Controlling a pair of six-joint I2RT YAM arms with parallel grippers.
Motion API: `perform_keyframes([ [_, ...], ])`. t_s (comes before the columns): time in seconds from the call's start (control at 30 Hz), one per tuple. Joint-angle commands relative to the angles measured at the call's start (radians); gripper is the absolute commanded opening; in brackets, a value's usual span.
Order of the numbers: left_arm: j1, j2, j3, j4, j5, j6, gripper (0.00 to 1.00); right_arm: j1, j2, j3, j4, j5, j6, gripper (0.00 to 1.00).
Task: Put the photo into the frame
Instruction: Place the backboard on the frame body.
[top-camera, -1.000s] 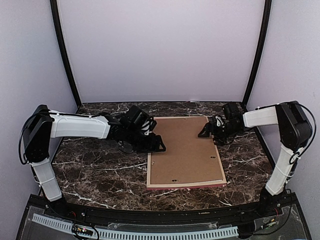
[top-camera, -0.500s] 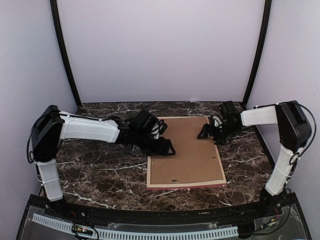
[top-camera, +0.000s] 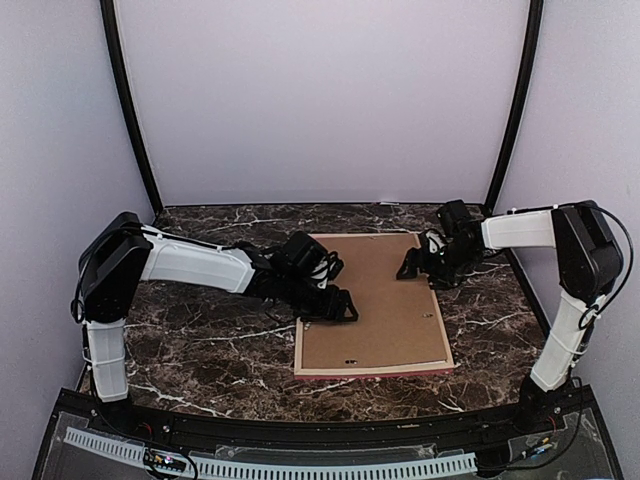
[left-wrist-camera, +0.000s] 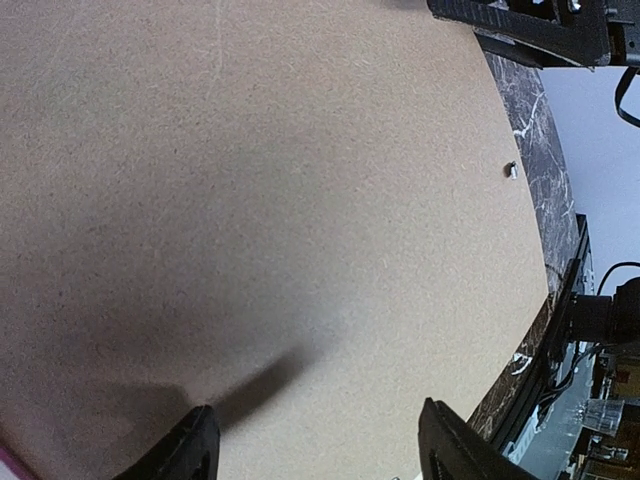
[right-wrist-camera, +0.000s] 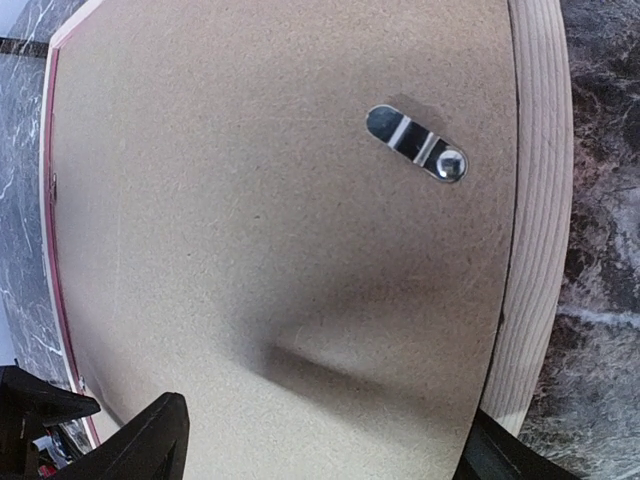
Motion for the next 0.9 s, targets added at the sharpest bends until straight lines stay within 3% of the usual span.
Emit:
perform_keyframes([
  [0.0,-0.007,-0.003,-0.004,-0.001,-0.007,-0.016,0.7,0.004,-0.012,0.032,-0.052,0.047,-0.031,0.86],
  [0.87,-0.007,-0.009,-0.082,-0.032,-0.036,-0.046,0.69,-0.001,-0.021,0.107,-0.155,0.148,-0.075,0.87],
])
